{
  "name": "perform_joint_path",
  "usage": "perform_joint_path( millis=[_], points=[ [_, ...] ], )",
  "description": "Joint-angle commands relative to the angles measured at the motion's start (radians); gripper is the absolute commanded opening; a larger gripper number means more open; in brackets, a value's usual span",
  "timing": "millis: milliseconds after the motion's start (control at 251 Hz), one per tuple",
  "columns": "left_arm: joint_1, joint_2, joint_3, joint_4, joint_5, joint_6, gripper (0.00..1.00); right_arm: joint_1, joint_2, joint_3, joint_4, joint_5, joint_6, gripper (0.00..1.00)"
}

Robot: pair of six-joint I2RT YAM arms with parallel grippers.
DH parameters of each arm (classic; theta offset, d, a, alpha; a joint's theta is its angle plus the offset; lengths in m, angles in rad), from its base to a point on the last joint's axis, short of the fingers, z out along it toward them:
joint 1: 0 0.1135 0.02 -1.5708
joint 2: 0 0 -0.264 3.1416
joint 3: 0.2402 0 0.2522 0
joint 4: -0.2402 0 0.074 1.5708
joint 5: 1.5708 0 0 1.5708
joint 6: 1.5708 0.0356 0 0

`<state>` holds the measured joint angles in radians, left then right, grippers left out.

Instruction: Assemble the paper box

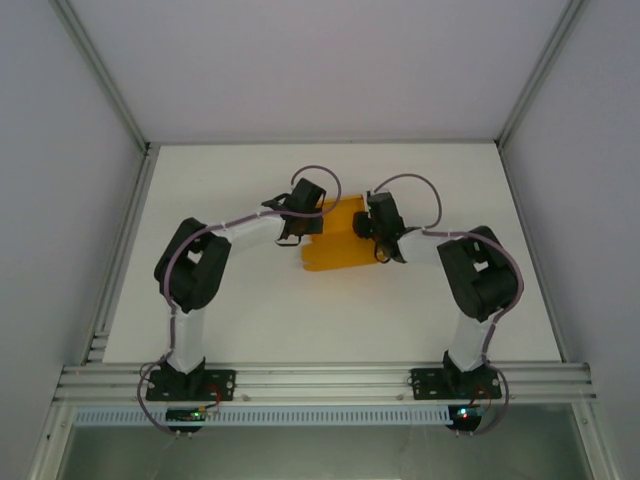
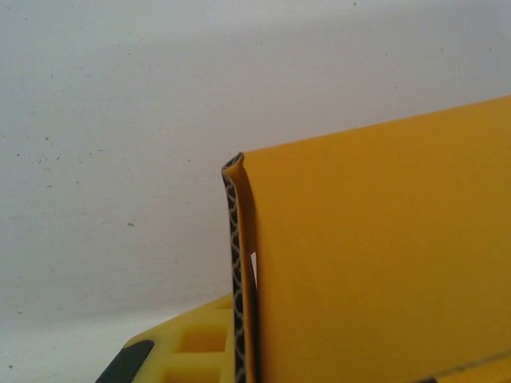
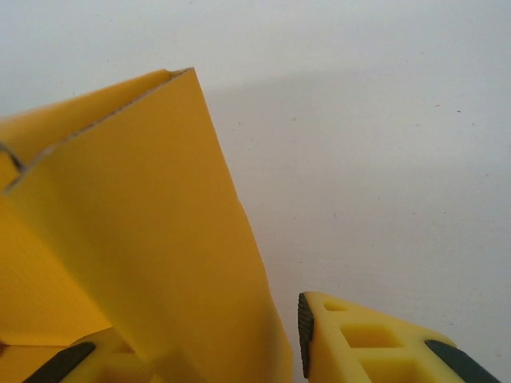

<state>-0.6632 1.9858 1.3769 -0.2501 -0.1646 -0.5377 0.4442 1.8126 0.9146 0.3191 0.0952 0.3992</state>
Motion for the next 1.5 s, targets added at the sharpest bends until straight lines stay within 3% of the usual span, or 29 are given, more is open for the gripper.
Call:
perform_joint_path(
  millis=[0, 319, 419, 547, 734, 822, 918, 1193, 1297, 1497],
  points=[
    [-0.004, -0.010, -0.033, -0.109, 0.037, 0.050, 0.00, -0.040, -0.005, 0.027, 0.057, -0.049, 0.016, 0.35],
    [-0.009, -0.005, -0.030, -0.110, 0.049, 0.054, 0.00, -0.079, -0.007, 0.044, 0.047, -0.163, 0.176, 0.39],
    [-0.012, -0.003, -0.029, -0.109, 0.051, 0.054, 0.00, -0.077, -0.006, 0.059, 0.028, -0.147, 0.227, 0.40],
    [-0.013, -0.007, -0.030, -0.109, 0.049, 0.059, 0.00, -0.055, 0.005, 0.096, -0.048, -0.045, 0.173, 0.39],
    [-0.016, -0.010, -0.030, -0.111, 0.052, 0.069, 0.00, -0.019, 0.044, 0.132, -0.126, 0.131, 0.068, 0.28],
    [-0.019, -0.010, -0.026, -0.111, 0.048, 0.074, 0.00, -0.015, 0.076, 0.135, -0.148, 0.178, 0.053, 0.19],
    [-0.021, -0.008, -0.015, -0.125, 0.039, 0.066, 0.00, -0.019, 0.098, 0.156, -0.189, 0.236, 0.046, 0.00],
    [-0.020, 0.003, 0.018, -0.159, 0.016, 0.021, 0.00, 0.062, 0.127, 0.225, -0.348, 0.632, 0.088, 0.00],
    [-0.020, 0.014, 0.036, -0.177, 0.021, 0.021, 0.00, 0.101, 0.165, 0.270, -0.526, 0.779, 0.183, 0.00],
    [-0.020, 0.017, 0.040, -0.182, 0.019, 0.015, 0.00, 0.095, 0.183, 0.338, -0.671, 0.821, 0.316, 0.00]
  ],
)
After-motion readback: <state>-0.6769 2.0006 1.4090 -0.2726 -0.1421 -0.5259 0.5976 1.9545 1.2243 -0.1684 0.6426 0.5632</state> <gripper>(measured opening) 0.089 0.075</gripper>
